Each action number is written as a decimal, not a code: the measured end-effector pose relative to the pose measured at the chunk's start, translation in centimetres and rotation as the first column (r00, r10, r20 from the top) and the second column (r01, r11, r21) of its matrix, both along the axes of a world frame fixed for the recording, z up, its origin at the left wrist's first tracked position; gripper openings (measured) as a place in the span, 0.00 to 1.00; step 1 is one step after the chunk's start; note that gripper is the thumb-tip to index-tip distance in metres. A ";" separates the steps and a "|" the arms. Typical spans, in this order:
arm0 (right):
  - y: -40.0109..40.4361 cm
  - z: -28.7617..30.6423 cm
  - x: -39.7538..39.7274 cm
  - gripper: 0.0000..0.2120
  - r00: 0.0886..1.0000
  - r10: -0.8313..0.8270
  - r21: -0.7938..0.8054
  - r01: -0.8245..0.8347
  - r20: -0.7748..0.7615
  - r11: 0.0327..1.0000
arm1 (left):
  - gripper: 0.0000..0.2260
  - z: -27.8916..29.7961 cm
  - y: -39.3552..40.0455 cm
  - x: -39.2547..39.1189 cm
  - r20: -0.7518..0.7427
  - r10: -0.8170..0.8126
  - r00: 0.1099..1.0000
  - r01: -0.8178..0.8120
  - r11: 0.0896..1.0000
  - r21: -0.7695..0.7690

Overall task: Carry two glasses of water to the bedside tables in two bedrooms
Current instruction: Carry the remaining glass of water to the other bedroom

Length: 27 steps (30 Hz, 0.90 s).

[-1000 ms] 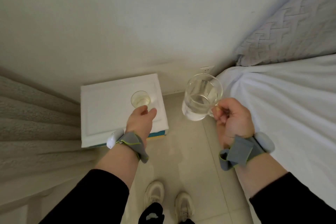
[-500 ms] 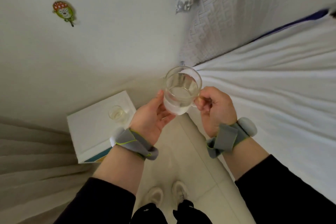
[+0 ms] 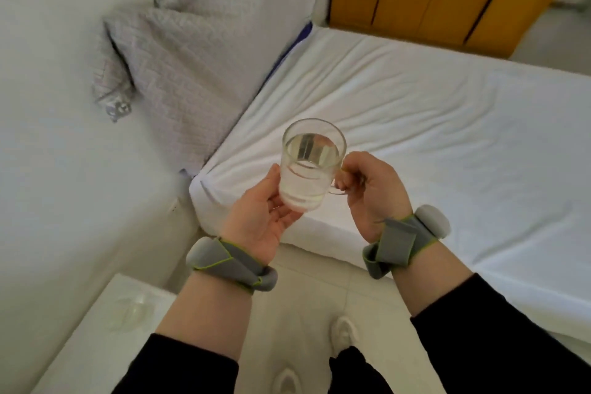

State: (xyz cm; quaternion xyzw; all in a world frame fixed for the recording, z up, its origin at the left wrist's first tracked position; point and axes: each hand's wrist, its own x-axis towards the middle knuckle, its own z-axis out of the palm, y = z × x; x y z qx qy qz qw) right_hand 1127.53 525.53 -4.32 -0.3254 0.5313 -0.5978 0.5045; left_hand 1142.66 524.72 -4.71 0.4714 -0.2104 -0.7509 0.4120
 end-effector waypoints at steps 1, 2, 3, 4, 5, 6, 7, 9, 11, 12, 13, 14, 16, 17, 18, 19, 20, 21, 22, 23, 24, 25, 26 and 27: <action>1.2 0.5 -1.6 0.13 0.999 -0.048 -0.001 0.048 0.025 0.999 | 0.20 0.5 0.4 -1.6 0.004 -0.042 0.999 0.042 0.999 -0.003; 2.3 0.9 -3.1 0.13 0.994 -0.100 -0.006 0.101 0.046 0.995 | 0.20 0.9 1.0 -3.3 0.008 -0.087 0.996 0.087 0.996 -0.008; 3.9 1.5 -5.2 0.13 0.984 -0.167 -0.021 0.169 0.068 0.985 | 0.19 1.6 1.7 -5.5 0.012 -0.148 0.989 0.148 0.989 -0.016; 5.0 1.8 -6.5 0.13 0.975 -0.205 -0.030 0.208 0.081 0.978 | 0.20 2.0 2.3 -6.9 0.015 -0.183 0.983 0.183 0.983 -0.016; 6.3 2.1 -8.3 0.13 0.964 -0.251 -0.040 0.255 0.088 0.966 | 0.20 2.3 3.0 -8.8 0.017 -0.229 0.973 0.229 0.973 -0.019; 7.7 2.5 -10.2 0.13 0.951 -0.296 -0.045 0.300 0.086 0.953 | 0.20 2.7 3.7 -11.0 0.022 -0.274 0.961 0.275 0.961 -0.023; 8.1 2.5 -10.7 0.13 0.948 -0.308 -0.041 0.311 0.080 0.949 | 0.20 2.6 3.8 -11.5 0.029 -0.283 0.959 0.284 0.959 -0.022; 10.5 3.1 -13.9 0.12 0.920 -0.379 -0.048 0.385 0.097 0.922 | 0.21 3.2 5.1 -15.2 0.028 -0.355 0.934 0.356 0.934 -0.032; 13.2 3.6 -17.7 0.12 0.890 -0.441 -0.060 0.449 0.112 0.891 | 0.21 3.5 6.8 -19.4 0.028 -0.415 0.909 0.416 0.909 -0.030; 14.5 3.8 -19.5 0.13 0.877 -0.467 -0.064 0.475 0.113 0.878 | 0.21 3.8 7.6 -21.4 0.033 -0.442 0.897 0.443 0.896 -0.038; 16.0 4.0 -21.9 0.13 0.861 -0.498 -0.069 0.506 0.106 0.860 | 0.21 4.0 8.7 -24.0 0.032 -0.476 0.879 0.476 0.878 -0.036; 17.3 4.1 -23.8 0.13 0.851 -0.518 -0.076 0.525 0.088 0.848 | 0.21 4.1 9.6 -26.1 0.028 -0.501 0.865 0.501 0.865 -0.033; 20.4 4.5 -28.0 0.14 0.829 -0.559 -0.089 0.560 0.040 0.824 | 0.21 4.2 11.8 -30.9 0.015 -0.555 0.832 0.555 0.831 -0.028; 22.3 4.6 -30.5 0.14 0.818 -0.575 -0.102 0.575 0.028 0.812 | 0.21 4.3 13.2 -33.7 0.004 -0.587 0.810 0.587 0.809 -0.033; 24.1 4.8 -33.0 0.15 0.806 -0.591 -0.122 0.590 0.029 0.798 | 0.21 4.4 14.6 -36.5 -0.004 -0.618 0.786 0.618 0.785 -0.033; 26.2 4.9 -35.5 0.15 0.788 -0.615 -0.134 0.613 0.027 0.779 | 0.21 4.5 16.2 -39.5 -0.012 -0.651 0.759 0.650 0.759 -0.025; 28.0 5.1 -37.7 0.15 0.768 -0.641 -0.136 0.637 0.019 0.759 | 0.21 4.5 17.6 -42.1 -0.019 -0.677 0.736 0.676 0.736 -0.016; 29.5 5.2 -39.5 0.15 0.744 -0.668 -0.133 0.663 0.010 0.736 | 0.21 4.6 18.7 -44.3 -0.019 -0.702 0.712 0.702 0.712 -0.016; 31.0 5.3 -41.4 0.15 0.717 -0.697 -0.130 0.691 -0.005 0.711 | 0.22 4.8 20.0 -46.6 -0.027 -0.730 0.683 0.730 0.684 -0.010; 32.5 5.3 -43.3 0.15 0.681 -0.732 -0.118 0.726 -0.019 0.678 | 0.22 4.9 21.2 -48.9 -0.030 -0.757 0.653 0.757 0.653 -0.006; 33.8 5.4 -44.9 0.14 0.641 -0.767 -0.097 0.762 -0.025 0.640 | 0.22 4.9 22.3 -51.1 -0.036 -0.779 0.626 0.780 0.626 0.001; 34.1 5.5 -45.4 0.14 0.621 -0.784 -0.071 0.781 -0.028 0.621 | 0.22 4.9 22.5 -51.8 -0.036 -0.783 0.621 0.783 0.622 -0.006; 35.0 5.6 -46.7 0.13 0.591 -0.806 -0.051 0.805 -0.024 0.591 | 0.22 5.0 23.2 -53.4 -0.039 -0.802 0.596 0.802 0.597 -0.012; 36.1 5.7 -48.1 0.14 0.561 -0.828 -0.040 0.827 -0.017 0.561 | 0.22 5.0 24.1 -55.3 -0.033 -0.828 0.560 0.828 0.561 -0.015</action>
